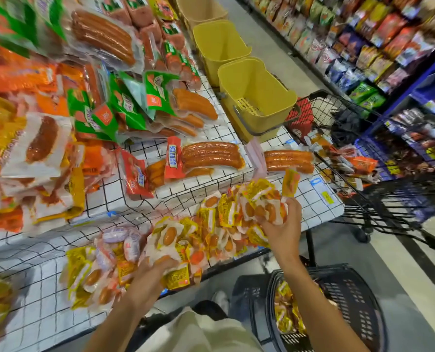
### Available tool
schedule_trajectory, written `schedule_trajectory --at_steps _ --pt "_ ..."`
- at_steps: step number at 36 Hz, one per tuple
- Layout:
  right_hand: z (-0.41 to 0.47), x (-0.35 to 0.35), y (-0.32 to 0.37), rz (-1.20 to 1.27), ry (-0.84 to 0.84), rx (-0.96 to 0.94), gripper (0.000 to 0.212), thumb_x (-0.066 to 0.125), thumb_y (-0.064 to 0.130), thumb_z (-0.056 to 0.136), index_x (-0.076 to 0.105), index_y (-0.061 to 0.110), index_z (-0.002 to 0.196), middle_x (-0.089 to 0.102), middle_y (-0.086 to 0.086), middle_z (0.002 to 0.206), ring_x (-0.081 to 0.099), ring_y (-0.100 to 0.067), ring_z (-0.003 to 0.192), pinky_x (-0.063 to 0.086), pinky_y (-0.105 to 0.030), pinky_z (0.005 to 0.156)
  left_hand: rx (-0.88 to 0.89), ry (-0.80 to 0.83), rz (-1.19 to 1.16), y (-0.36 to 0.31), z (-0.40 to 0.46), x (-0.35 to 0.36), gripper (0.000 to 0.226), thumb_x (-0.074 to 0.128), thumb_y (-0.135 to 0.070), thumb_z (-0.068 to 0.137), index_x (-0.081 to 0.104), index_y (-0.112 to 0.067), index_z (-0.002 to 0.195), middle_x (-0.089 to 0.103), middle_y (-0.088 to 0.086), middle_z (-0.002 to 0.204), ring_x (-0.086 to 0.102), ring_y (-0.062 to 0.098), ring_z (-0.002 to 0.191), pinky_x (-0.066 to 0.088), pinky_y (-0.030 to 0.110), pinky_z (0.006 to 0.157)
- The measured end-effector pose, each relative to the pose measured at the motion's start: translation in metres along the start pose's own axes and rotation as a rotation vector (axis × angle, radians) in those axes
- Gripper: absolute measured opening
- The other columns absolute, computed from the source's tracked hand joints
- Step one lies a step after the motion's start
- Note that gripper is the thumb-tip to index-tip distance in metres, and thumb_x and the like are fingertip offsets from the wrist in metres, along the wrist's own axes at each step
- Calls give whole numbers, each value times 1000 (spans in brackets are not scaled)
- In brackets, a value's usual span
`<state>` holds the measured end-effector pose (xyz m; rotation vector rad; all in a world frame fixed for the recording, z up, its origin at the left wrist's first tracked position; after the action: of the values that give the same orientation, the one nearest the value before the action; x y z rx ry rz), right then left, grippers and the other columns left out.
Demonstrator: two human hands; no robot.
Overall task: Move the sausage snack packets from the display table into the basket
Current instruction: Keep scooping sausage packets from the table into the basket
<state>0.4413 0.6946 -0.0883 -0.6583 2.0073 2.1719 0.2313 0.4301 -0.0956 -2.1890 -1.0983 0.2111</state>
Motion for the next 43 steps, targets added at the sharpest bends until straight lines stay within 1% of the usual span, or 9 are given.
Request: schedule_trajectory --at_steps 4,10,19,22,26,29,33,38,43 --pt "-5 8 2 120 106 83 67 93 23 72 50 50 117 61 24 116 60 7 111 49 -6 80 4 -22 7 -2 -7 1 103 100 -29 40 54 -22 131 72 9 118 69 29 111 55 51 96" --pt "4 16 2 -13 216 232 91 90 57 63 38 42 135 60 17 121 61 -4 105 51 -26 84 24 -35 11 -7 -17 9 120 99 -38 28 48 -23 135 64 4 130 59 25 122 41 55 111" --pt "16 -16 21 79 -108 280 27 87 40 75 62 41 85 68 32 75 66 9 86 44 -2 61 3 -55 20 -14 -35 11 80 86 -12 66 45 -25 133 69 -3 111 70 10 89 59 25 54" --pt "10 -31 32 207 -187 335 35 86 43 76 70 25 101 72 14 93 68 -4 93 52 -19 78 25 -18 -14 -18 -36 4 97 88 -8 59 43 -15 144 68 12 126 67 29 115 57 49 94" --pt "-3 -50 63 383 -295 309 22 86 38 78 74 38 96 76 17 91 68 10 89 53 -9 74 78 41 -59 -27 -39 -4 65 71 7 81 49 -8 140 72 19 119 71 36 106 60 49 83" --pt "-23 -66 96 482 -376 301 50 87 45 76 69 19 115 75 0 112 70 -17 110 56 -36 99 163 115 -25 -40 -49 -8 52 61 14 86 55 -4 135 71 22 116 69 37 102 62 44 75" --pt "-56 -90 141 545 -485 244 17 82 33 85 70 24 94 76 -3 105 72 -22 103 55 -52 99 160 172 -61 -51 -56 -16 70 63 12 87 39 -7 150 57 26 139 54 41 129 46 60 105" --pt "-113 -105 153 634 -393 253 39 77 40 87 67 18 117 75 5 90 72 -9 77 59 -28 62 180 256 -36 -56 -67 -15 54 63 14 85 57 -11 133 68 21 125 66 38 115 58 51 92" --pt "-187 -99 117 609 -448 412 41 77 40 84 71 22 120 76 1 115 73 -17 106 56 -49 91 122 279 -14 -34 -69 -14 57 64 14 85 54 -32 116 79 -3 95 76 15 90 62 34 66"
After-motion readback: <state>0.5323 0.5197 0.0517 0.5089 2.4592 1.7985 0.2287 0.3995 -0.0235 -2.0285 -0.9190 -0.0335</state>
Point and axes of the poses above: each hand's wrist, its own z-axis towards the middle knuckle, its own x-axis out of the palm, y = z × x, the point moved 3 cm from there along z, towards the middle knuckle
